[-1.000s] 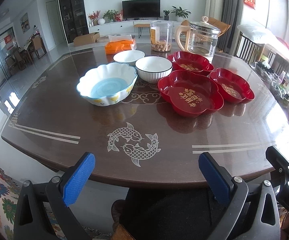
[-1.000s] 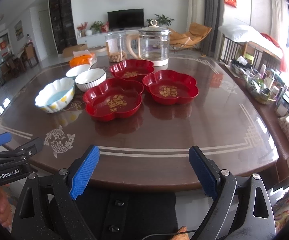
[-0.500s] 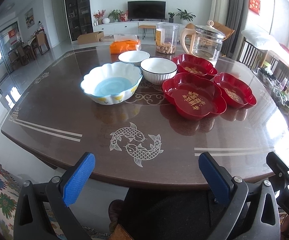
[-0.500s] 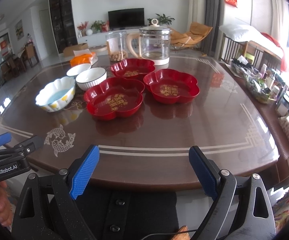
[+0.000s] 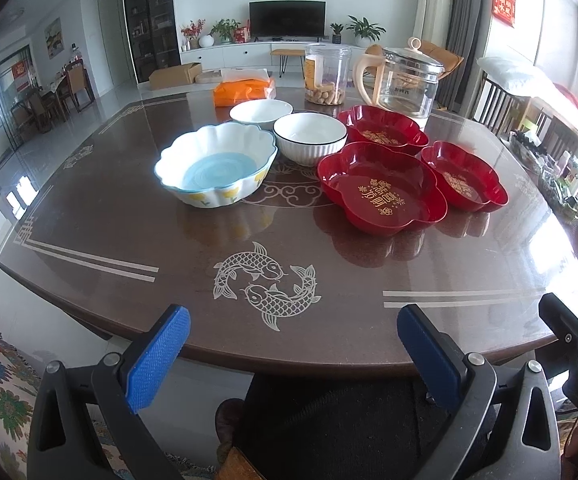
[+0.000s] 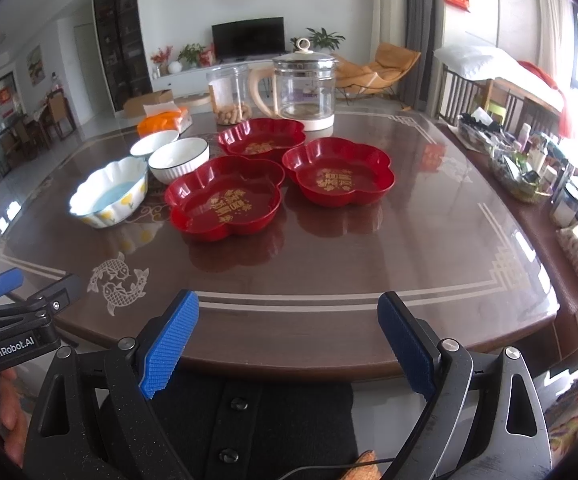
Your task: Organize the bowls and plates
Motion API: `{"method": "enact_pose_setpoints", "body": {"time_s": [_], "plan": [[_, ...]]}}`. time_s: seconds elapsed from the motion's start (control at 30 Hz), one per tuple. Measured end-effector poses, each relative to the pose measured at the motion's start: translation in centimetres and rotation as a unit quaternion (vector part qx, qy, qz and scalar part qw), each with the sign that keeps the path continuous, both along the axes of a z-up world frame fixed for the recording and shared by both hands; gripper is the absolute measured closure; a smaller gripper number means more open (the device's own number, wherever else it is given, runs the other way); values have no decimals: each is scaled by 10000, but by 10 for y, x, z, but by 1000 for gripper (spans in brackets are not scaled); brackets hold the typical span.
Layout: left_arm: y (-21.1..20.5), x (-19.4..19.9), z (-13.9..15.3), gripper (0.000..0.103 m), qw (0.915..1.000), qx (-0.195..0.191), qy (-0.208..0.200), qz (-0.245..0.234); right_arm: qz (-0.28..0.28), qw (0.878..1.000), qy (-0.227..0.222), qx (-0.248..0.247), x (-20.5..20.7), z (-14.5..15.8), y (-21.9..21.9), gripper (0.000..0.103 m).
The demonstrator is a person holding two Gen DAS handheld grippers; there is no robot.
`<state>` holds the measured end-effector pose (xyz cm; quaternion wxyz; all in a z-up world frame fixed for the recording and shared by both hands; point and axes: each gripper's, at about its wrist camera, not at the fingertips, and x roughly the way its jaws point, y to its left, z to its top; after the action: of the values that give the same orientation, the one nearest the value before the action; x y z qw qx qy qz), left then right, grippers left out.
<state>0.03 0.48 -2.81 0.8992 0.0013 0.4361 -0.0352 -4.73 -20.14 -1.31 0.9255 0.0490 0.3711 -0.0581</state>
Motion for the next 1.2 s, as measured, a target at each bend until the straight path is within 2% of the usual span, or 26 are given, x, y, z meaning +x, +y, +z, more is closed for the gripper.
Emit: {"method": "enact_pose_setpoints", "body": {"time_s": [0.3, 0.43, 0.77, 1.0, 1.1, 1.2], "plan": [[17, 1, -11, 0, 9992, -193, 322, 145, -285, 9994, -92, 196, -1, -1, -16, 10], [24, 3, -19, 0, 9978, -372, 499, 224, -255, 9995, -126, 115, -3, 0, -14, 10], [23, 3, -21, 0, 9985, -254, 456, 166, -197, 9997, -156, -33, -3, -1, -8, 10], [28, 15, -30, 0, 9969, -366, 684, 123, -225, 9996, -113, 91, -1, -5, -13, 10], [29, 33, -24, 0, 9963, -495, 700, -10, -30, 9995, -88, 285, 9, -4, -22, 10], [28, 60, -10, 0, 9945, -803, 648, -184, 310, 9959, 182, 825, 38, -1, -42, 10]]}}
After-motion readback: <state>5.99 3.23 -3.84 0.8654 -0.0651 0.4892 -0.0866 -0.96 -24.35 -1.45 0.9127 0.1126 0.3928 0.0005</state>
